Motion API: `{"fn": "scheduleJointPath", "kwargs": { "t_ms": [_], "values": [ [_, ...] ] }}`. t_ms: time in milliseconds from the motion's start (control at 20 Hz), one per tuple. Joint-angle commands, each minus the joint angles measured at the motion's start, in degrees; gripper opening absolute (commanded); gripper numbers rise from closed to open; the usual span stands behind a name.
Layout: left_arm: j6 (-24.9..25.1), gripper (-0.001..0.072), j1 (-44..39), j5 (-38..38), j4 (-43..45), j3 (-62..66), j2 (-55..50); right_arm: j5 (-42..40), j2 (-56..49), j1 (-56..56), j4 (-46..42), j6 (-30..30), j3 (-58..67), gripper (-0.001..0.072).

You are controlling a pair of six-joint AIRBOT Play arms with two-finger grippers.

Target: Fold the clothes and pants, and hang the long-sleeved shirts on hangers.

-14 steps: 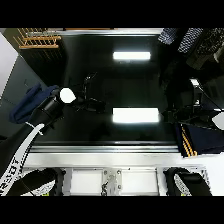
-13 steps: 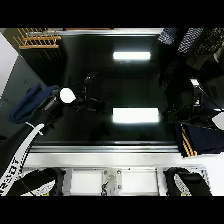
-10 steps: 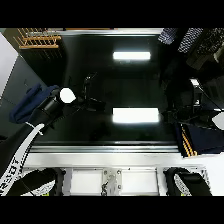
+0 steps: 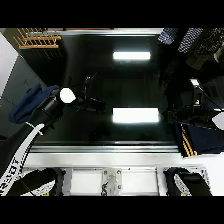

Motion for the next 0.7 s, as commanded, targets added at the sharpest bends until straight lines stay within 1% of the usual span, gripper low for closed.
{"fn": "scheduleJointPath", "kwargs": {
  "t_ms": [0, 50, 100, 250, 300, 400, 500, 650],
  "values": [
    [0.46, 0.0014, 0.37, -0.28, 0.50, 0.22, 0.00, 0.00, -0.04, 0.04, 0.00, 0.00, 0.00, 0.0019],
    [2.45, 0.0289, 1.22, -1.31, 2.19, 1.16, -0.02, 0.00, -0.04, 0.04, 0.00, 0.00, 0.00, 0.0019],
    [2.69, 0.0720, 2.93, -2.82, 5.49, 2.89, 0.00, 0.00, -0.04, 0.04, -0.02, 0.00, 0.00, 0.0019],
    [2.43, 0.0711, 10.88, -7.52, 20.15, 9.60, -0.02, 0.02, -0.04, 0.04, -0.02, 0.00, 0.00, 0.0019],
    [2.43, 0.0711, 14.29, -7.87, 24.72, 11.19, -0.02, 0.00, -0.04, 0.04, 0.00, 0.00, 0.00, 0.0019],
    [2.45, 0.0711, 21.16, -6.51, 31.15, 12.09, -0.02, 0.02, -0.04, 0.04, 0.00, 0.00, 0.00, 0.0019],
    [2.45, 0.0711, 28.06, -4.44, 33.20, 12.11, -1.44, 0.02, -0.04, 0.04, -0.02, 0.00, 0.00, 0.0019],
    [2.45, 0.0711, 36.15, -3.17, 33.22, 12.11, -6.45, 0.02, -0.04, 0.04, 0.00, 0.00, 0.00, 0.0019]
  ]
}}
